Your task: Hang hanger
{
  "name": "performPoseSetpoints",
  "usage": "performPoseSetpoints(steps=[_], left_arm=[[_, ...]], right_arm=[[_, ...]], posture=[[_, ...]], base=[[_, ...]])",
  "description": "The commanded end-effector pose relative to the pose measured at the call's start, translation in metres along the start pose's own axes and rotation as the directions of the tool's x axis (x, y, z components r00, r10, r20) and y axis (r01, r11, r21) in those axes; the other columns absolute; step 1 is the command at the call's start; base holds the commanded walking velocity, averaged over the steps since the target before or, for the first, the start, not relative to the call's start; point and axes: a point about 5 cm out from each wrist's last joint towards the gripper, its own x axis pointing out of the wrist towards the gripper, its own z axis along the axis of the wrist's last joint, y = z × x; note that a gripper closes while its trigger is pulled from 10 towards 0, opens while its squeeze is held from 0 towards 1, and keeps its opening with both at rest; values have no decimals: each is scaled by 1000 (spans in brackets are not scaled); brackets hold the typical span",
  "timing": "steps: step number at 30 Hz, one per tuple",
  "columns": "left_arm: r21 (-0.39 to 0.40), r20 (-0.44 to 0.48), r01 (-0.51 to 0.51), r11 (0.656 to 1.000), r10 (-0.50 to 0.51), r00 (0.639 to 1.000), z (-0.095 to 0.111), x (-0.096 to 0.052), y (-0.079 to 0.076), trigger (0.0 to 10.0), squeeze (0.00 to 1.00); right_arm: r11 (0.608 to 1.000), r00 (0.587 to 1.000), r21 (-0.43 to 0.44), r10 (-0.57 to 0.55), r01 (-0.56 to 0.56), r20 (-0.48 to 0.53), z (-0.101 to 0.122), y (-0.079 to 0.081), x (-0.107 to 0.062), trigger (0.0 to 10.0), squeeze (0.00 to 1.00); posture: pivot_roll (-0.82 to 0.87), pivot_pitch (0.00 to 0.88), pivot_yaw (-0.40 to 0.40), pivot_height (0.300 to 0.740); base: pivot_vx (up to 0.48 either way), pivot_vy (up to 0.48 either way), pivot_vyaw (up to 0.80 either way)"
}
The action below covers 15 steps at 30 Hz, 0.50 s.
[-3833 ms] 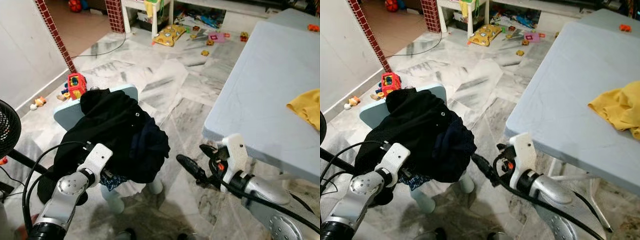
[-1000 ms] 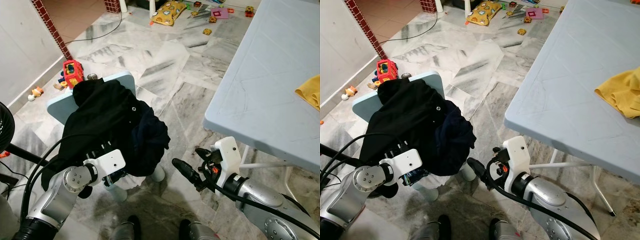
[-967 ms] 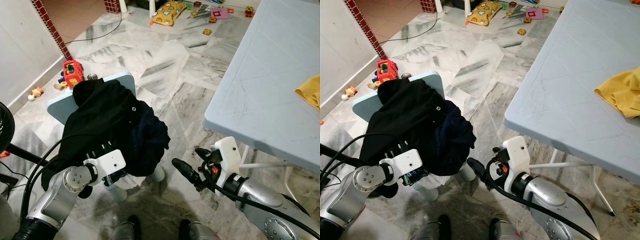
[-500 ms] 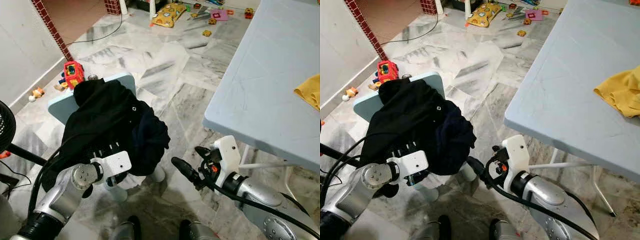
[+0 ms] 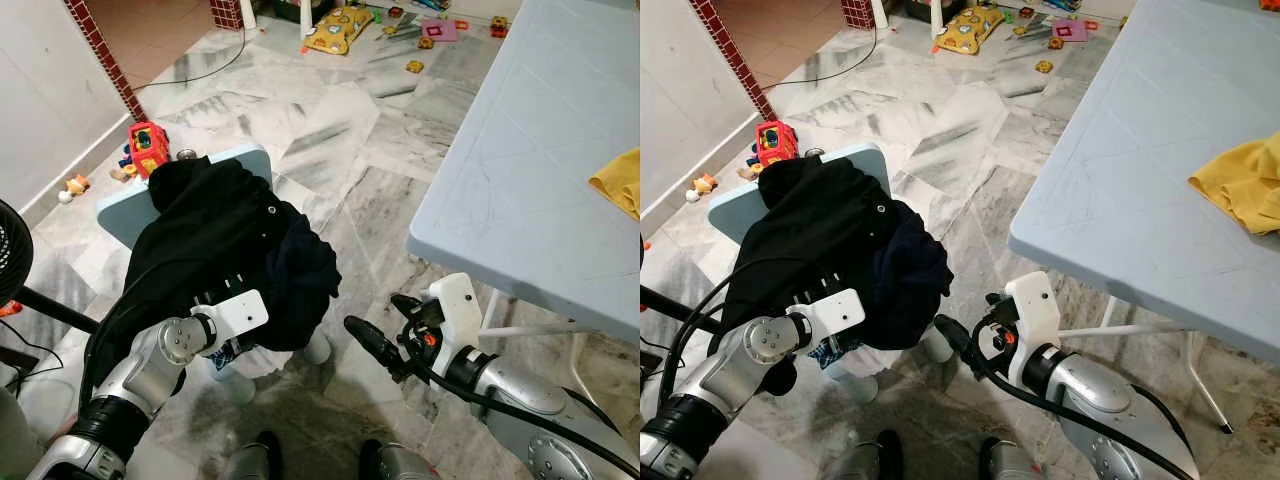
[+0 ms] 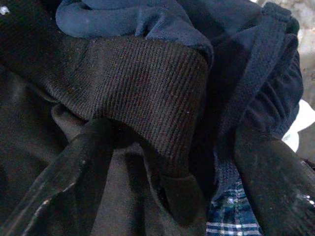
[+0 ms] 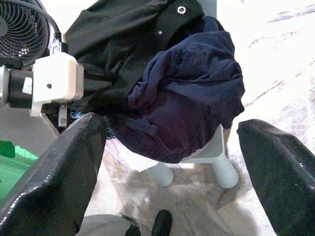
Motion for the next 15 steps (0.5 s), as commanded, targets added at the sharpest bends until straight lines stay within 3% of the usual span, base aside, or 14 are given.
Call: performPoseSetpoints(steps=[1,15], left_arm=[[-29,40,-20,999,22,999,7,-3,5,0,0],[-54,46,-28,998,30,998,5,-9,5,0,0]], right_arm=[[1000,1000,5,-7,7,-9,-2,0,-3,10000,0],[1000,1000,9,-7,7,-6,-3,1,1,10000,0]], posture=[[-146,270,62,740],[-136,268,59,740]], base=[[0,0,0],[0,0,0]])
